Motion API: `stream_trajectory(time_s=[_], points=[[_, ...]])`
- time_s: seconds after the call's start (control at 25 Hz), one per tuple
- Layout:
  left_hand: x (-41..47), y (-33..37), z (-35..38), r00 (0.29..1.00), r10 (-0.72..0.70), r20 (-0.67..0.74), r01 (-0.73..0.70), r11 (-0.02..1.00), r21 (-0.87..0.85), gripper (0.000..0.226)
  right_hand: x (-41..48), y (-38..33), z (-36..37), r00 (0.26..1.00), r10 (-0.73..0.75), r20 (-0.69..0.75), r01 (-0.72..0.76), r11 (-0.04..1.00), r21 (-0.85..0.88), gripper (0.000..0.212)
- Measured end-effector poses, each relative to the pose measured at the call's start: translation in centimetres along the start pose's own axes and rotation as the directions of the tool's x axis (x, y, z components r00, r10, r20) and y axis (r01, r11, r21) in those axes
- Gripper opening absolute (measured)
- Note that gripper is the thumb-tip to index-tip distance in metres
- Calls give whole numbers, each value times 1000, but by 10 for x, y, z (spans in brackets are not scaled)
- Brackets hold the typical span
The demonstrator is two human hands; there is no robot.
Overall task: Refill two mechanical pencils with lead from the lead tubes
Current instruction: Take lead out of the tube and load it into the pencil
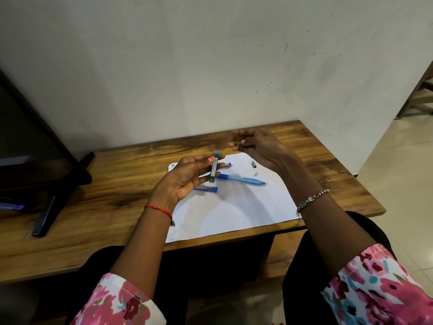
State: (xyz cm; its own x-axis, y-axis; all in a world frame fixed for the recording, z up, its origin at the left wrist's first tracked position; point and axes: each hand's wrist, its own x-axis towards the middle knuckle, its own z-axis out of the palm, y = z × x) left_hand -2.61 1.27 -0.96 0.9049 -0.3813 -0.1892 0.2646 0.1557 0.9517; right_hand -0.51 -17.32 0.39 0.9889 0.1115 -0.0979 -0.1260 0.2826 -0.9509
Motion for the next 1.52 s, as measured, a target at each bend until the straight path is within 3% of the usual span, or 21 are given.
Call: stream_trajectory(time_s=[0.12, 0.24, 0.36, 0.48, 0.6, 1.16, 1.32, 1.52], points=[[0, 0, 0, 1000, -3, -13, 3, 1000, -1, 21, 1, 1, -3, 997, -78, -12, 79, 989, 126, 15], [-1, 0, 1, 1000, -12, -19, 12, 1000, -7, 21, -1, 1, -4, 987, -155, -48, 158, 983, 90, 19], [0, 1, 1, 1000, -14, -27, 14, 1000, -3, 21, -2, 2, -3, 986, -163, -44, 165, 985, 51, 17], [0, 0, 1, 999, -17, -30, 17, 1000, -5, 21, 1, 1, -5, 991, -133, -18, 135, 981, 143, 12], [0, 0, 0, 998, -23, -51, 22, 999, -24, 21, 3, -3, -7, 996, -78, 37, 69, 977, 202, 22], [1, 0, 4, 996, -14, -84, 14, 1000, -8, 20, -4, -2, 0, 970, -208, 123, 228, 958, -175, 26], [1, 0, 4, 997, -9, -72, 10, 1000, 11, 19, -7, -3, 1, 954, -242, 177, 291, 890, -351, 24], [1, -1, 3, 999, -1, -53, 3, 999, 49, 19, -10, -4, 7, 951, -288, 111, 304, 808, -504, 15]])
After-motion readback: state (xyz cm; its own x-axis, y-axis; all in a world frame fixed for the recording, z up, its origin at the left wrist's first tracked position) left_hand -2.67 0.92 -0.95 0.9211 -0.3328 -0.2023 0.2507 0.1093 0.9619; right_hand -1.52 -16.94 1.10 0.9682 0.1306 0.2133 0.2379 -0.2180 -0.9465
